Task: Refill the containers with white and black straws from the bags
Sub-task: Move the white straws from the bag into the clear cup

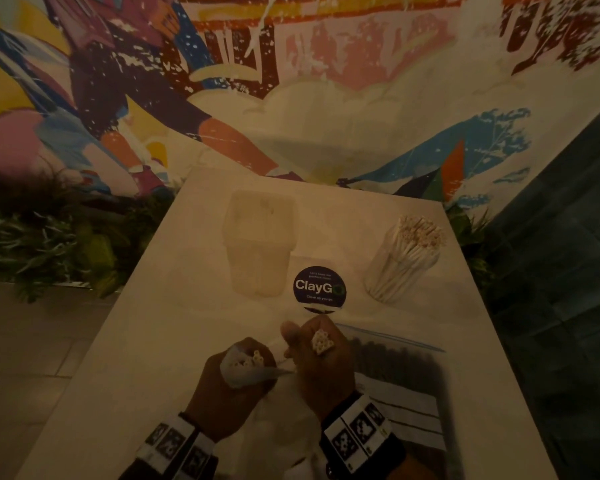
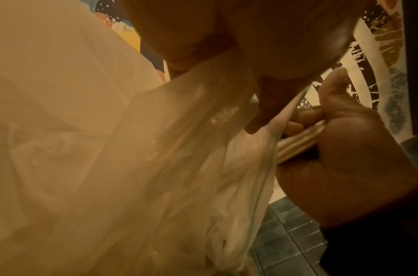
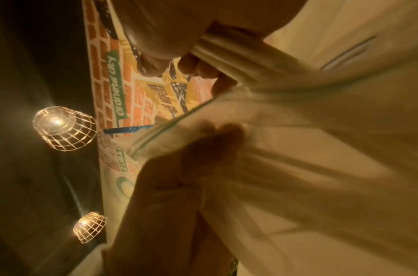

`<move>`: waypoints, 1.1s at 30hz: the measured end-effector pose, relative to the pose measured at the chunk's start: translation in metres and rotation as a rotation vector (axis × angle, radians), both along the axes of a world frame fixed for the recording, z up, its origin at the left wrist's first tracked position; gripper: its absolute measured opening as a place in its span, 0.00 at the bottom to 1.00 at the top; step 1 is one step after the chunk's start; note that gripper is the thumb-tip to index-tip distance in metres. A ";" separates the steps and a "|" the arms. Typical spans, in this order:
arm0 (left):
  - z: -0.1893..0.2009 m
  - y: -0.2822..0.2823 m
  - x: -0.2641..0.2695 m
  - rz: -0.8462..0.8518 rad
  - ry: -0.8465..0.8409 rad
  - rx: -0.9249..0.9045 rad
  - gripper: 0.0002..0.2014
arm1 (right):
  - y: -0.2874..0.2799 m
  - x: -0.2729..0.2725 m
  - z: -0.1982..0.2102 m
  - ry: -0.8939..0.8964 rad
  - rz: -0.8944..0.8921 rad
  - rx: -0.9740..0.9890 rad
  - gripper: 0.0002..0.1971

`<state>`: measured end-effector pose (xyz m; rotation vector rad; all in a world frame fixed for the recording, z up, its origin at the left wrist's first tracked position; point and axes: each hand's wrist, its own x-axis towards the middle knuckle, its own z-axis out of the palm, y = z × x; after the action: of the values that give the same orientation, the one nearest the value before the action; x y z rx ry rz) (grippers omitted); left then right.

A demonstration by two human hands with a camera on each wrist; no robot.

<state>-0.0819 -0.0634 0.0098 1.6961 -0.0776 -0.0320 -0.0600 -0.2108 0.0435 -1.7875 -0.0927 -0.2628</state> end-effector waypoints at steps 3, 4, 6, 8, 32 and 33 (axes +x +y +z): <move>-0.002 0.001 0.001 0.029 -0.019 0.044 0.11 | -0.005 0.003 -0.002 -0.050 -0.021 -0.033 0.33; -0.003 0.001 0.002 0.033 -0.017 0.048 0.12 | -0.006 0.004 -0.006 -0.021 0.012 -0.066 0.29; -0.007 0.003 0.004 0.031 0.006 0.044 0.18 | -0.005 0.002 -0.021 0.085 0.088 -0.140 0.22; -0.011 0.006 0.006 0.019 0.012 0.081 0.22 | -0.007 0.002 -0.033 0.185 0.107 -0.118 0.22; -0.009 0.011 -0.001 -0.016 -0.035 0.121 0.18 | -0.101 0.113 0.150 -0.176 -0.460 0.457 0.16; -0.010 0.011 -0.001 -0.017 -0.037 0.113 0.18 | -0.111 0.122 0.157 -0.207 -0.491 0.474 0.21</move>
<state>-0.0826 -0.0525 -0.0002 1.8094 -0.1197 -0.0177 0.0616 -0.3214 0.2002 -1.2838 0.2490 -0.7572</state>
